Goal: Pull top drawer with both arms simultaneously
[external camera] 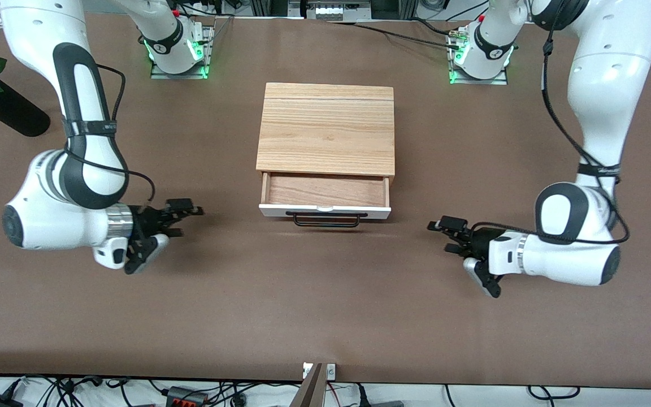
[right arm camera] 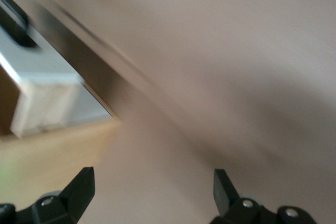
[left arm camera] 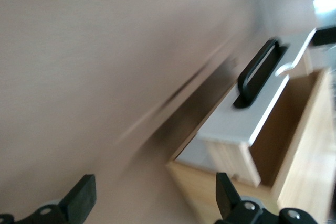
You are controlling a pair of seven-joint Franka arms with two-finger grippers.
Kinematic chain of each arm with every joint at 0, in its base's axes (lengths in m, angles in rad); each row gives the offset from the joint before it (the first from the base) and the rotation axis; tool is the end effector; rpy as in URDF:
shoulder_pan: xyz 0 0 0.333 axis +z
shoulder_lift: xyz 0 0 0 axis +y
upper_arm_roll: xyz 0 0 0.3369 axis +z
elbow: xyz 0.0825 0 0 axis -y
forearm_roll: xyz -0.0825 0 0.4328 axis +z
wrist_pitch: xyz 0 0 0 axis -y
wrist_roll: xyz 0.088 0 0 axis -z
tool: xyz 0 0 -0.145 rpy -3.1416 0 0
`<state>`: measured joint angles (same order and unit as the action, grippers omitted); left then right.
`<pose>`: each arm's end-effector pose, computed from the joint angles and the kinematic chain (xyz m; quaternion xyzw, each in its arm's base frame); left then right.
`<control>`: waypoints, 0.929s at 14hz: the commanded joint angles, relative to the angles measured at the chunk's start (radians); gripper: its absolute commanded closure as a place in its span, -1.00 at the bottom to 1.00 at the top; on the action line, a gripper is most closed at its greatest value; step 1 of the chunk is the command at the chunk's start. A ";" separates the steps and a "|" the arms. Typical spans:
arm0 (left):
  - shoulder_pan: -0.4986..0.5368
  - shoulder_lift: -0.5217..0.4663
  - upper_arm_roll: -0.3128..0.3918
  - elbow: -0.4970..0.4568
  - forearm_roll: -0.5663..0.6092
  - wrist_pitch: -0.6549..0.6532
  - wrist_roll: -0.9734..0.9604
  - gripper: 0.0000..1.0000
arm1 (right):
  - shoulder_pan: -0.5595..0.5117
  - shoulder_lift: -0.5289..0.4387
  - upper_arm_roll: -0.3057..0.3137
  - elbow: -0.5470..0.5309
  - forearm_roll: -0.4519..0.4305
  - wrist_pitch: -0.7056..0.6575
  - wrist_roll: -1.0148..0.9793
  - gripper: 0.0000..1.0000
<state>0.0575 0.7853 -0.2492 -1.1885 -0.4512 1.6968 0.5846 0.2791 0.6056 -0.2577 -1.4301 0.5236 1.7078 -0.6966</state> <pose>0.7645 -0.1594 0.2909 0.9013 -0.2832 -0.0589 0.3223 0.7229 0.1086 0.2950 -0.9319 -0.2813 0.0821 0.2137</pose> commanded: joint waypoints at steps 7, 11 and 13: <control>-0.012 -0.288 0.097 -0.025 0.397 -0.210 0.000 -1.00 | 0.011 -0.248 -0.051 0.028 -0.499 -0.324 0.213 -1.00; -0.015 -0.366 0.162 -0.023 0.451 -0.250 -0.034 -1.00 | 0.003 -0.279 -0.094 0.180 -0.501 -0.493 0.288 -1.00; -0.021 -0.396 0.198 -0.022 0.453 -0.250 -0.142 -1.00 | -0.014 -0.323 -0.068 0.157 -0.504 -0.485 0.380 -1.00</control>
<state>0.0517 0.4500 -0.0851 -1.1831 -0.0232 1.4584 0.5269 0.2760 0.2965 -0.3459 -1.2771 0.0331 1.2352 -0.4038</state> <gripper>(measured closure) 0.000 0.000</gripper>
